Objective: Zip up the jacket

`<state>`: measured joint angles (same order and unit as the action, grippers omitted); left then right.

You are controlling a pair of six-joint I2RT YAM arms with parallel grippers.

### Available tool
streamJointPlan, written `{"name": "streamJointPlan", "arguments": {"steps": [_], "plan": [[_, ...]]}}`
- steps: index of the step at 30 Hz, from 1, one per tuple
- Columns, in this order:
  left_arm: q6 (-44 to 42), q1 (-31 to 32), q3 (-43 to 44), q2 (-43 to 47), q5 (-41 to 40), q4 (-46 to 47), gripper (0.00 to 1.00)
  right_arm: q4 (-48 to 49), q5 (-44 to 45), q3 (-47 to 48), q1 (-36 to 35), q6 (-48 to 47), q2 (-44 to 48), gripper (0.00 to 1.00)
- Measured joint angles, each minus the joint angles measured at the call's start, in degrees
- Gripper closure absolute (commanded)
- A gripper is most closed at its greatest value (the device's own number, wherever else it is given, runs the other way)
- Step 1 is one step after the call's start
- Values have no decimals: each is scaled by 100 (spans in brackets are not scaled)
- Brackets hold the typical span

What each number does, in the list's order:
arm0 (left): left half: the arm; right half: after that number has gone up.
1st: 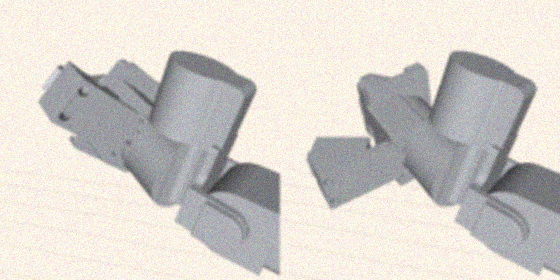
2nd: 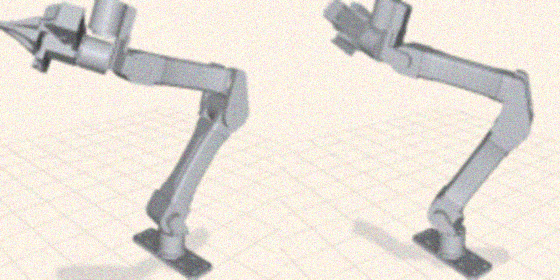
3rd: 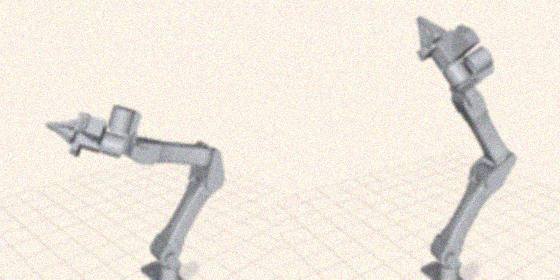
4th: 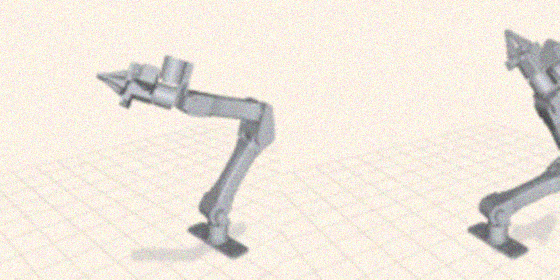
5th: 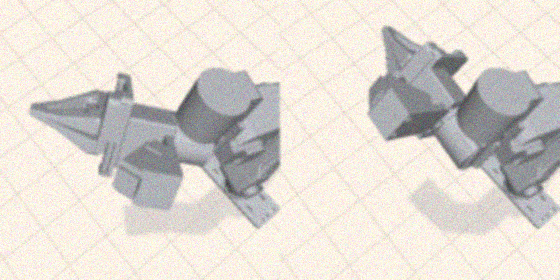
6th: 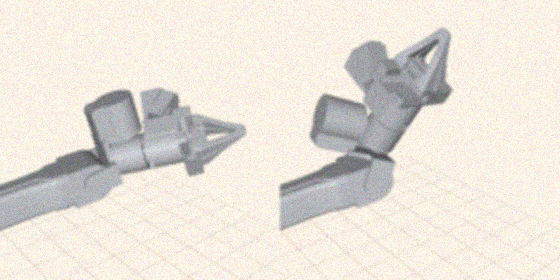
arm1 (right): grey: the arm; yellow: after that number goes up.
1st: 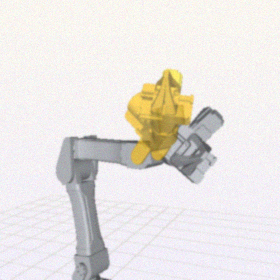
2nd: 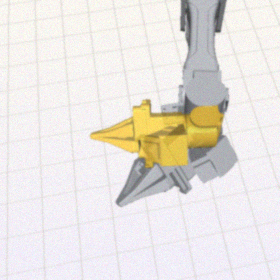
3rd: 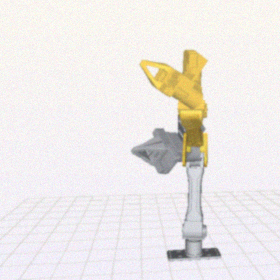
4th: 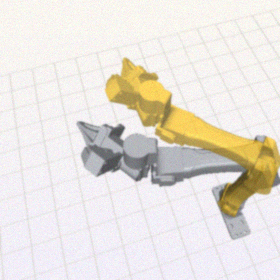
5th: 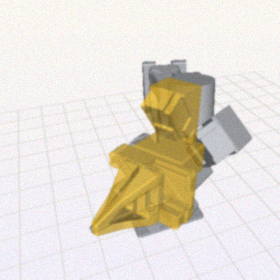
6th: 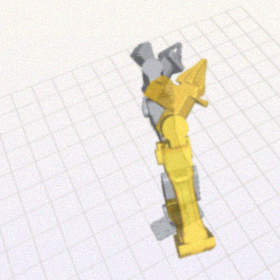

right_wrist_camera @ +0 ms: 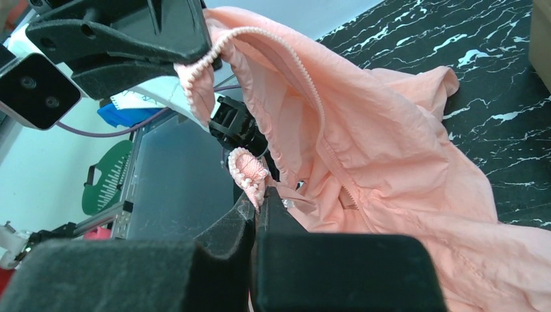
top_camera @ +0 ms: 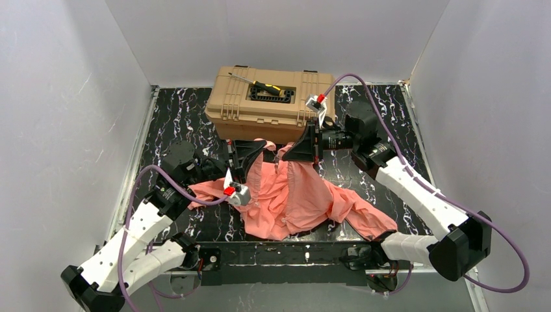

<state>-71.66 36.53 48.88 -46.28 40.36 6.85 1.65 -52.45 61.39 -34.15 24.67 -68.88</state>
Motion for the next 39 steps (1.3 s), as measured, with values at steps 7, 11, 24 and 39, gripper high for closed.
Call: {"name": "streamJointPlan", "arguments": {"steps": [7, 11, 24, 39], "plan": [[-35, 0, 79, 39, 57, 42, 100, 20, -85, 26, 0, 190, -48, 99], [81, -2, 96, 37, 127, 39, 100, 26, -52, 46, 0, 396, -42, 99], [474, 0, 186, 20, 494, 39, 100, 15, 138, 317, -2, 516, 389, 99], [697, 9, 380, -35, 496, 42, 100, -28, 341, 376, -221, 514, 610, 99]]}}
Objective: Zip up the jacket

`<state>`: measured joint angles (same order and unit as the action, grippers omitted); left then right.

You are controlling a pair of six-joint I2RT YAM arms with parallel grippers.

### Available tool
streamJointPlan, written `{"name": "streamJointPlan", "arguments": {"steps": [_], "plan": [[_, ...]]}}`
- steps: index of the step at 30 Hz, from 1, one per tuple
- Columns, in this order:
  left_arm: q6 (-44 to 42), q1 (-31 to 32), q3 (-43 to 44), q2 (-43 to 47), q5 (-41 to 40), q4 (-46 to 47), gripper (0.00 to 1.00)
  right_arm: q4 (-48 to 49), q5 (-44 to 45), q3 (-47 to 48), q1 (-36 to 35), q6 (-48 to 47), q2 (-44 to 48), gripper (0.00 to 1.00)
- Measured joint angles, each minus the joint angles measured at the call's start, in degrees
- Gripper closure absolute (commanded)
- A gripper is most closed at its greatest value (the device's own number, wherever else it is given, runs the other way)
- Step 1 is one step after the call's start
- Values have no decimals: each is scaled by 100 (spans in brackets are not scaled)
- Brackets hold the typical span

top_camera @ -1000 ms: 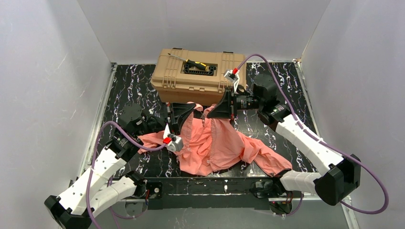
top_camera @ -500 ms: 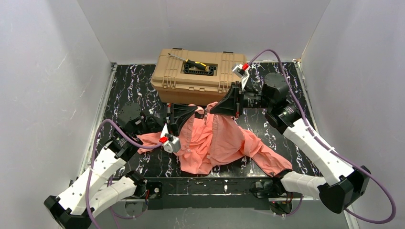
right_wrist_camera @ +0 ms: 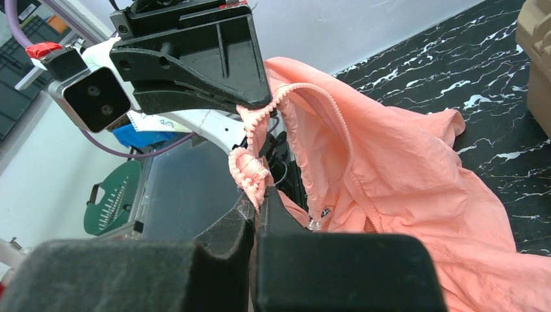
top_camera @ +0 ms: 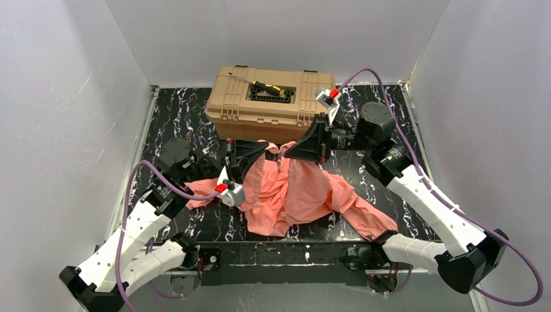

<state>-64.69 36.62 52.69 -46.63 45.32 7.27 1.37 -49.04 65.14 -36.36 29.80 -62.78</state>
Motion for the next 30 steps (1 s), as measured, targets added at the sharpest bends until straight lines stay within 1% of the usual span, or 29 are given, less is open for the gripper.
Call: {"name": "streamJointPlan", "arguments": {"steps": [30], "plan": [[-164, 0, 0, -7, -96, 0, 100, -48, 111, 0, -42, 9, -2, 99]]}}
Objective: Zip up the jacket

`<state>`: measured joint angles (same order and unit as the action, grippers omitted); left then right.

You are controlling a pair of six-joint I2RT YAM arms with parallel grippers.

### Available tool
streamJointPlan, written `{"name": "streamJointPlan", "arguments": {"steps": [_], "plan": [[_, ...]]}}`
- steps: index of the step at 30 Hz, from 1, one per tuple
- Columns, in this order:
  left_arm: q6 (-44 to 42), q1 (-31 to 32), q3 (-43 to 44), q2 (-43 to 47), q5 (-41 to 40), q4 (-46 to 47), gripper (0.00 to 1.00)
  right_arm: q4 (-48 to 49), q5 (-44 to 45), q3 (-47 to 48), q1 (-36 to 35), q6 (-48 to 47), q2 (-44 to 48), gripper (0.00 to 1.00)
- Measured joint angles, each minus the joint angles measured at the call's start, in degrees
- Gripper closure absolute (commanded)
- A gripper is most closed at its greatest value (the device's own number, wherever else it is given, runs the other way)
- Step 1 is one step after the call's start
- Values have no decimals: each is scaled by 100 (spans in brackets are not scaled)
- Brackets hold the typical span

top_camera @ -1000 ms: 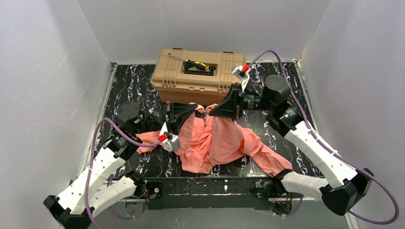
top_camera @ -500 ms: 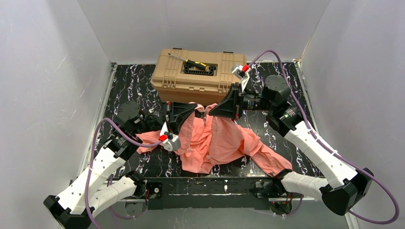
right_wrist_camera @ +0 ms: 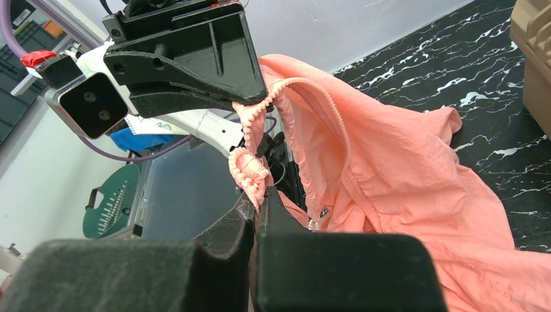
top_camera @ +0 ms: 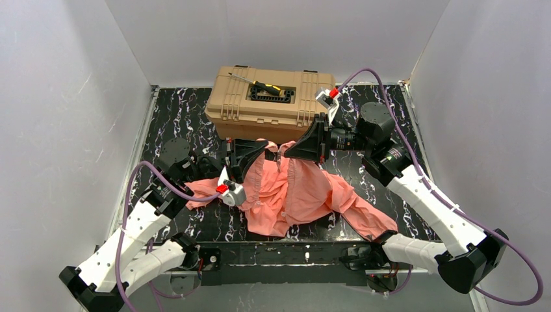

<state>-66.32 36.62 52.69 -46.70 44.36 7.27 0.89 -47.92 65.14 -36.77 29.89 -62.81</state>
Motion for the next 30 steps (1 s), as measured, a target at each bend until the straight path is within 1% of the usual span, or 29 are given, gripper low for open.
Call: {"name": "streamJointPlan", "arguments": {"steps": [22, 27, 30], "plan": [[-175, 28, 0, 4, 37, -4, 100, 11, 44, 0, 0, 170, -35, 99], [-306, 42, 0, 2, 94, -70, 100, 11, 55, 0, 0, 190, -35, 99], [-511, 59, 42, 0, 111, -280, 100, 11, 63, 0, 0, 216, -35, 99]]}}
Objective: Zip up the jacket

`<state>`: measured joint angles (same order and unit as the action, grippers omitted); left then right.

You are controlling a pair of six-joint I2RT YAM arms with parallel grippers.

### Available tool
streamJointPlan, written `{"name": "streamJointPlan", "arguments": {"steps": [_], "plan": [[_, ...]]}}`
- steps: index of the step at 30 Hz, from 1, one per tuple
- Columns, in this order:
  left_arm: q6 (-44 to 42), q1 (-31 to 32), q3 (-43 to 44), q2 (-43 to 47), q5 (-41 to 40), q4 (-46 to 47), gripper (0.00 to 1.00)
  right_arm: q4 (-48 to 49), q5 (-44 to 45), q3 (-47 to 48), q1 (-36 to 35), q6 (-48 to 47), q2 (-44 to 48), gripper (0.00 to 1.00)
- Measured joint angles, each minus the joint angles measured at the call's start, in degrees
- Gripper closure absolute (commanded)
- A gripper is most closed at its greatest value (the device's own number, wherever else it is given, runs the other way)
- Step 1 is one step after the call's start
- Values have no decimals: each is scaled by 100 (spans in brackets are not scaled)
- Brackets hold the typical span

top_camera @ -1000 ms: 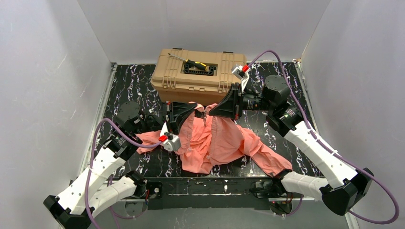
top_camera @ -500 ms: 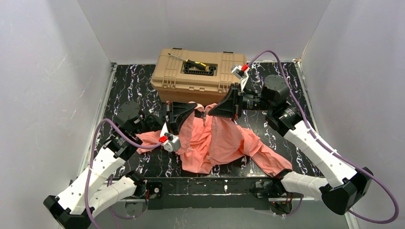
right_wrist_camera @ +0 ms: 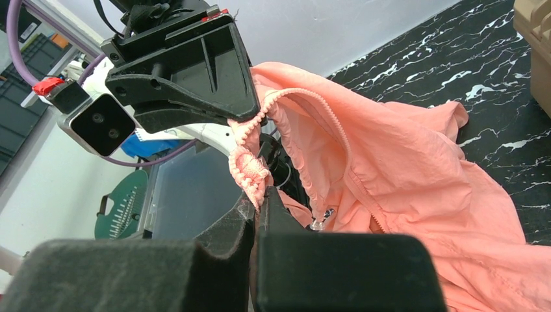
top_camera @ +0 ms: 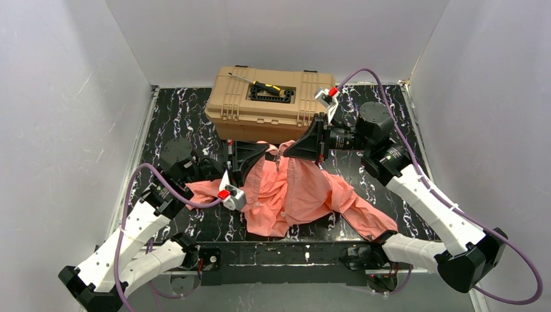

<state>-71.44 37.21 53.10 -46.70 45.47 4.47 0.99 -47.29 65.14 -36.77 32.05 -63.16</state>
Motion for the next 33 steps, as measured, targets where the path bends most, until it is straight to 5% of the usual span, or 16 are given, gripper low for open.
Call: {"name": "streamJointPlan", "arguments": {"steps": [33], "plan": [[-400, 15, 127, -4, -221, -216, 100, -385, -26, -7, 0, 162, -114, 99]]}}
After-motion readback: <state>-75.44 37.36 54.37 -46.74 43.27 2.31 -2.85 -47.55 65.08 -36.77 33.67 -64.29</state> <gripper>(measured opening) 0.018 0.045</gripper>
